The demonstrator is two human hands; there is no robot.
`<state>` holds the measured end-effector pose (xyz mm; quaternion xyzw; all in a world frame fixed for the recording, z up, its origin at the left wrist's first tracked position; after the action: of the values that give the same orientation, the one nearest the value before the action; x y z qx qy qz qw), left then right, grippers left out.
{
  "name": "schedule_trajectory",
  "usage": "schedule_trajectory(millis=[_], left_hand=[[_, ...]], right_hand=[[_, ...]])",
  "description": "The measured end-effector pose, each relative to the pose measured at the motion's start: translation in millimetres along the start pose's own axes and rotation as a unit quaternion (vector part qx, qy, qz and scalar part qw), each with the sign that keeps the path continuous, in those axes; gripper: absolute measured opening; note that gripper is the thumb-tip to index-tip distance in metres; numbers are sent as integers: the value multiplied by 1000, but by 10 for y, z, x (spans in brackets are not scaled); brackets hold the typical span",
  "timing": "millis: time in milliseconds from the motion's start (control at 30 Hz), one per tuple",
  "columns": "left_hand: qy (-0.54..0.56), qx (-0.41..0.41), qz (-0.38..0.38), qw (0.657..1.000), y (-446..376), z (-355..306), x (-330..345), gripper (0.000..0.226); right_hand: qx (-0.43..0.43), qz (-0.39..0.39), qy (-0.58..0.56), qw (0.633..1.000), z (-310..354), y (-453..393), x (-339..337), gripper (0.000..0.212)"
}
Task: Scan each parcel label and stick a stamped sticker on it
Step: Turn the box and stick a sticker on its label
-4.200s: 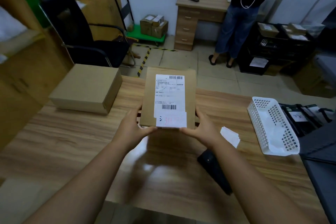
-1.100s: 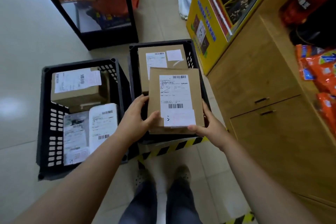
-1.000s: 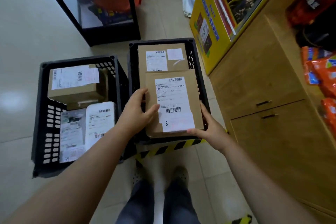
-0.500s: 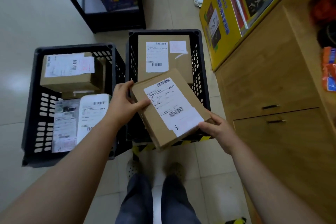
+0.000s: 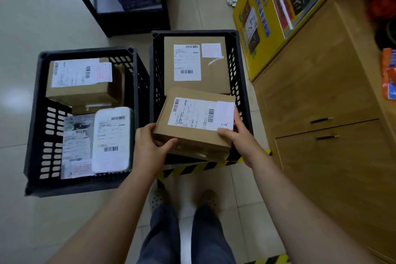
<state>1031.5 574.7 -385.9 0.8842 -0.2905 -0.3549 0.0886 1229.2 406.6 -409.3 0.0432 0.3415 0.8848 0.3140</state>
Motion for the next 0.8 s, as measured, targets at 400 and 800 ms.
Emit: schedule_trajectory(millis=[400, 800], left_hand=[[11, -3, 37, 999, -155, 134, 259, 76], [-156, -4, 94, 983, -302, 455, 725, 78]], right_hand=[[-20, 38, 105, 994, -6, -288, -206, 105], [-15, -31, 225, 974, -616, -568, -11, 104]])
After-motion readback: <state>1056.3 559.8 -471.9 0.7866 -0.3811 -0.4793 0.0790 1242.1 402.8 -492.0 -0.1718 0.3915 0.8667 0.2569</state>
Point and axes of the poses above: each hand's wrist, its own y-axis away from the middle knuckle, its own x-axis out of the palm, z = x × y, the point moved 4 cm from there along -y, towards the middle knuckle, and after that the axes turned 1 degree about y, right-handed, at the moved point
